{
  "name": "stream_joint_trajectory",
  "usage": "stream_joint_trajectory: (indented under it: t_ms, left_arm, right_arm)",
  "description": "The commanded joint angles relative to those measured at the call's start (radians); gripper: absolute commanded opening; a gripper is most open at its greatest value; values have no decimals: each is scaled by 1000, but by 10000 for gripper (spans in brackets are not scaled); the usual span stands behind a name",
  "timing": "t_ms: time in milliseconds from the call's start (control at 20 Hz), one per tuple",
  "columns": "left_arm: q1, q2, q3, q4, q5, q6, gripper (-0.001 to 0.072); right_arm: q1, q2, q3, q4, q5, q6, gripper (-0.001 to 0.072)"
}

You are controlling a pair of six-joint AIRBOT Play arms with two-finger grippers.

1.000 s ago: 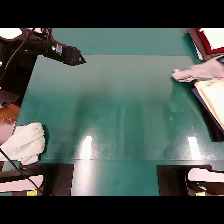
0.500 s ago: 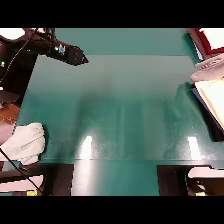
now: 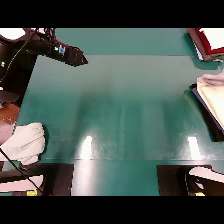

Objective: Fold the shirts.

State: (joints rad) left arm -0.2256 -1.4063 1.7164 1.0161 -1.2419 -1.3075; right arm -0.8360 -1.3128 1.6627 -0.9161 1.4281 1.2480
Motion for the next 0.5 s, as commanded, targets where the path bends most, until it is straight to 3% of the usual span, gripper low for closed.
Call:
stream_joint_trajectory:
  t_ms: [0, 50, 100, 150, 200, 350, 450]
  left_arm:
    - [0, 0, 0, 2, -6, 7, 22]
    - [0, 0, 0, 2, -6, 7, 22]
    - [0, 0, 0, 2, -6, 7, 21]
    - [0, 0, 0, 2, -6, 7, 21]
    - [0, 0, 0, 2, -6, 7, 22]
    - [0, 0, 0, 2, -7, 6, 22]
    - [0, 0, 0, 1, -6, 7, 22]
  right_arm:
    - [-109, 122, -206, -154, 12, 1, 18]
    - [-136, 148, -256, -189, 11, 1, 34]
    - [-164, 172, -304, -223, 1, 1, 230]
    - [-189, 188, -340, -238, -19, 1, 476]
    - [-214, 198, -369, -230, -33, 1, 613]
    - [-243, 208, -401, -91, -28, 1, 613]
    - [-197, 209, -400, 54, -18, 1, 574]
